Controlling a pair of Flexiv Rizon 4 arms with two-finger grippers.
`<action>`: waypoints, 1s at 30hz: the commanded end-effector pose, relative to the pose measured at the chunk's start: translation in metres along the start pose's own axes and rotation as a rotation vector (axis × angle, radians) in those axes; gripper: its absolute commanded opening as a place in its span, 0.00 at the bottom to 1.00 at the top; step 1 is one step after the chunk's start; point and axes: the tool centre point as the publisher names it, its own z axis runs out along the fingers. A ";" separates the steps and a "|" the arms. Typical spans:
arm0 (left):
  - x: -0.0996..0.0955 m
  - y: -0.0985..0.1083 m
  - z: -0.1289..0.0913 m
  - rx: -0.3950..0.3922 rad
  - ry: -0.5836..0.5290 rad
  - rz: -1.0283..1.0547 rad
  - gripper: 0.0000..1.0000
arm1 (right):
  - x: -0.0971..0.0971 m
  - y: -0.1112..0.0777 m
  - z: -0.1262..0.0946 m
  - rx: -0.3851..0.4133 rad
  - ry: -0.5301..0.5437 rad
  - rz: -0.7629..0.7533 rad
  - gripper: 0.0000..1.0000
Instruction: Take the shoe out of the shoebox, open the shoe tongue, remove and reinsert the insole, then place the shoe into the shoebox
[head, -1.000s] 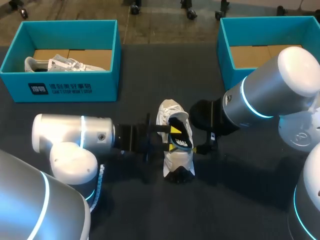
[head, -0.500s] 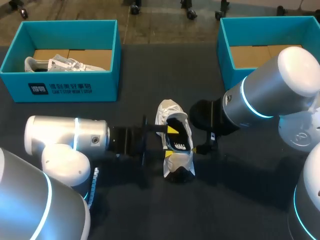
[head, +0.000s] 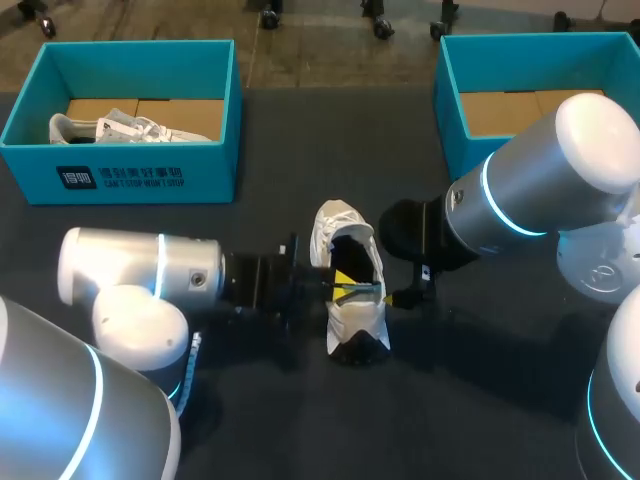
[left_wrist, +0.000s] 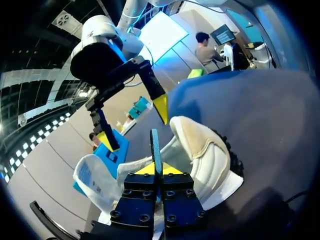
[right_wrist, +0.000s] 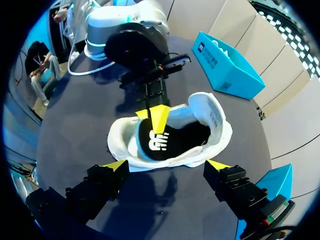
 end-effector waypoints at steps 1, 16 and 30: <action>-0.001 0.008 0.007 -0.010 0.000 0.010 0.00 | 0.001 -0.001 0.000 -0.002 -0.001 0.000 1.00; -0.011 -0.006 -0.008 0.014 -0.024 -0.005 0.47 | 0.001 -0.001 0.000 -0.002 -0.001 0.000 1.00; -0.019 -0.028 -0.015 0.050 -0.034 -0.004 0.54 | 0.001 -0.001 0.000 -0.002 -0.001 0.000 1.00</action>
